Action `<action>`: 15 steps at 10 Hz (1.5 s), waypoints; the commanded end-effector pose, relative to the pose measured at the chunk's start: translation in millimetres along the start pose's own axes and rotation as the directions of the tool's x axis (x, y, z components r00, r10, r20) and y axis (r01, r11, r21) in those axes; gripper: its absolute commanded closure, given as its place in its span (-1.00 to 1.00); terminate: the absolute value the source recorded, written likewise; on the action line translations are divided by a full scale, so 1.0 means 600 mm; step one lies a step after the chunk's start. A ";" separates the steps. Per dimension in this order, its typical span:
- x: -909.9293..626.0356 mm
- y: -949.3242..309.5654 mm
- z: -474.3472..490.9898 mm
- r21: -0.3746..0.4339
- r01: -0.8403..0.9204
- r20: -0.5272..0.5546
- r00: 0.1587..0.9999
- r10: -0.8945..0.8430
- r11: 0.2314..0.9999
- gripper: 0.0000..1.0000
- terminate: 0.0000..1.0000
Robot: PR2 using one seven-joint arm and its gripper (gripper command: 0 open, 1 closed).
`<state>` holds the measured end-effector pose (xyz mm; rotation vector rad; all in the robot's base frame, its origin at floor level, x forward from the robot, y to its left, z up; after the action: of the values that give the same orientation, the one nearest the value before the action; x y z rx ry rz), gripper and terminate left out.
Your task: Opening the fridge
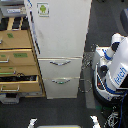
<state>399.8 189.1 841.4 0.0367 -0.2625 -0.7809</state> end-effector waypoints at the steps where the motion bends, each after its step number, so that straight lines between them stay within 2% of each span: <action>1: 0.013 0.006 0.010 -0.082 -0.035 0.010 0.999 0.036 0.996 -1.00 -1.00; 3: 0.038 0.022 0.012 -0.137 -0.050 -0.017 0.999 0.049 0.989 -1.00 -1.00; 5: 0.101 0.053 0.026 -0.129 -0.054 0.008 0.998 0.055 0.990 -1.00 -1.00; 9: 0.236 0.149 0.062 -0.031 -0.068 0.045 0.997 0.069 0.997 -1.00 -1.00; 11: 0.292 0.230 0.101 -0.012 -0.119 0.063 0.991 0.119 0.993 -1.00 -1.00; 12: 0.310 0.256 0.110 0.004 -0.142 0.054 0.988 0.142 0.990 -1.00 -1.00; 14: 0.372 0.341 0.120 0.088 -0.267 -0.029 0.962 0.271 0.960 -1.00 -1.00; 15: 0.380 0.357 0.127 0.089 -0.294 -0.034 0.954 0.298 0.952 -1.00 -1.00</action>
<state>569.7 162.3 929.9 -0.0133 -0.3056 -0.6829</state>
